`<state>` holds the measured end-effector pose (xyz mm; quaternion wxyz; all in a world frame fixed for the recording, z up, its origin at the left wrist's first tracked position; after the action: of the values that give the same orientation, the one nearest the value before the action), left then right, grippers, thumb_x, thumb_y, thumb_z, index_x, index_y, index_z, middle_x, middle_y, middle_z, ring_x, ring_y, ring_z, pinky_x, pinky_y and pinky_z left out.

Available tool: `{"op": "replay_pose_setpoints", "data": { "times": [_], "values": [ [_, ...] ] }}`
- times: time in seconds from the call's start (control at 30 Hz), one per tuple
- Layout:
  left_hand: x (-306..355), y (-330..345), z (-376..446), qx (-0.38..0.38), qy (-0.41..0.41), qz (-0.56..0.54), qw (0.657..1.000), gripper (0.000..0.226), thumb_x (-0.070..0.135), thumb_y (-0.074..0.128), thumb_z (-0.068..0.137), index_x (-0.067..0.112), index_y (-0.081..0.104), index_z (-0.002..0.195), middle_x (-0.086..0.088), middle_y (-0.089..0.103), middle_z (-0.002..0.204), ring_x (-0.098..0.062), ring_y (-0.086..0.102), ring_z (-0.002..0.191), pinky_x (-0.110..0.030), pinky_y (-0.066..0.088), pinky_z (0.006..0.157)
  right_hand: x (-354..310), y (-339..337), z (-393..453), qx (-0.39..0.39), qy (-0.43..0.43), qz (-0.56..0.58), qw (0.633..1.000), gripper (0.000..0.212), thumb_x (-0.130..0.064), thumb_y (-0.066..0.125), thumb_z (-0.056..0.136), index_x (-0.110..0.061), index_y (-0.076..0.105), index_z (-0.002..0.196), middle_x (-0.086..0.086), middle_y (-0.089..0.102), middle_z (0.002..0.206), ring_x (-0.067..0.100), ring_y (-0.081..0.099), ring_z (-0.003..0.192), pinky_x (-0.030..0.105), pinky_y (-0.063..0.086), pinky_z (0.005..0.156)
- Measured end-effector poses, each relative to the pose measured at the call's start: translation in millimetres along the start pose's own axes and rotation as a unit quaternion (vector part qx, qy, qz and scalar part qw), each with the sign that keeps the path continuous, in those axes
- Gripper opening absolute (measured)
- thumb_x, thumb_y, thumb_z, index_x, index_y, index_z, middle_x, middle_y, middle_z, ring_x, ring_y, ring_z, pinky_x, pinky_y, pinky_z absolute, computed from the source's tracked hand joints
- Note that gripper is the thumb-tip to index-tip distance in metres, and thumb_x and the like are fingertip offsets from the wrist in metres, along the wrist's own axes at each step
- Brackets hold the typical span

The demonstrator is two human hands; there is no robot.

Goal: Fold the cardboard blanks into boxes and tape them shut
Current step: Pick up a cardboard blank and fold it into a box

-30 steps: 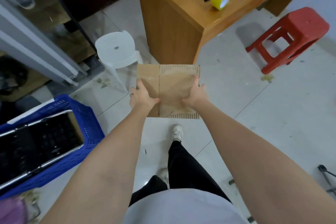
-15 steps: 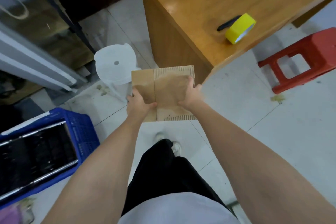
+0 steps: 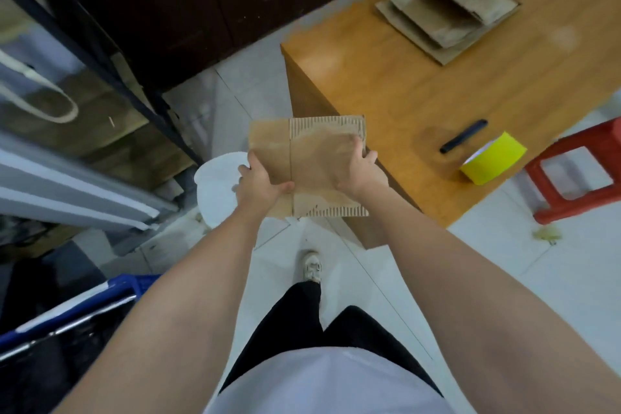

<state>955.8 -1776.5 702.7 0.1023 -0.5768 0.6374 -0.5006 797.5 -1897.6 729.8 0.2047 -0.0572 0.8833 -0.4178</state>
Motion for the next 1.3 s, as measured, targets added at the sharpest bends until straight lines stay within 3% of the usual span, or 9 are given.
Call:
{"op": "replay_pose_setpoints", "data": {
  "times": [0.13,0.27,0.53,0.87,1.0,1.3],
  "values": [
    [27,-25,38,-0.003,0.041,0.033,0.999,0.108,0.043,0.079,0.07,0.016,0.008,0.146,-0.017,0.032,0.138,-0.038,0.046,0.12,-0.048,0.041,0.095,-14,-20,23,0.004,0.019,0.032,0.999,0.102,-0.03,0.065,0.087,-0.021,-0.015,0.15,0.018,0.026,0.139,0.029,0.051,0.081,0.032,0.04,0.062],
    [56,-37,65,0.005,0.075,0.039,0.996,0.105,0.044,0.08,0.067,0.017,0.014,0.144,-0.015,0.037,0.133,-0.036,0.045,0.119,-0.048,0.043,0.096,-18,-44,43,0.017,0.027,0.048,0.998,0.103,-0.028,0.067,0.087,-0.021,-0.014,0.15,0.019,0.024,0.141,0.026,0.049,0.077,0.031,0.041,0.062],
    [118,-51,103,0.016,0.113,0.069,0.991,0.096,0.045,0.079,0.068,0.012,0.023,0.139,-0.016,0.039,0.13,-0.037,0.047,0.117,-0.048,0.044,0.094,-15,-90,80,0.035,0.036,0.086,0.995,0.104,-0.026,0.067,0.087,-0.02,-0.015,0.15,0.021,0.018,0.147,0.033,0.059,0.099,0.032,0.046,0.068],
    [188,-31,133,-0.003,0.143,0.106,0.984,0.091,0.041,0.076,0.074,0.014,0.021,0.142,-0.018,0.04,0.133,-0.038,0.047,0.119,-0.046,0.042,0.096,24,-127,122,0.046,0.057,0.136,0.988,0.105,-0.026,0.07,0.085,-0.023,-0.012,0.151,0.018,0.024,0.141,0.034,0.058,0.098,0.036,0.051,0.073],
    [200,-10,131,-0.012,0.128,0.094,0.987,0.082,0.038,0.071,0.081,0.012,0.021,0.141,-0.017,0.038,0.136,-0.038,0.046,0.12,-0.046,0.041,0.096,44,-125,130,0.039,0.086,0.166,0.982,0.105,-0.025,0.07,0.085,-0.025,-0.012,0.15,0.018,0.025,0.14,0.029,0.055,0.089,0.035,0.053,0.073],
    [212,9,140,0.014,0.104,0.147,0.984,0.06,0.035,0.057,0.092,0.004,0.029,0.135,-0.023,0.04,0.133,-0.041,0.047,0.117,-0.046,0.041,0.093,60,-107,138,0.009,0.107,0.188,0.976,0.106,-0.028,0.068,0.087,-0.021,-0.017,0.15,0.019,0.015,0.152,0.036,0.056,0.111,0.038,0.052,0.078]
  ]
}}
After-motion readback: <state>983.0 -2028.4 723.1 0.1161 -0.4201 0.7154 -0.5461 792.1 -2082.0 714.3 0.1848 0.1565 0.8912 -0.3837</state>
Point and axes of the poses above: each hand's wrist, its own z-axis towards the middle knuckle, its own y-axis out of the palm, x = y × z, the point moved 3 cm from there along z, towards the middle knuckle
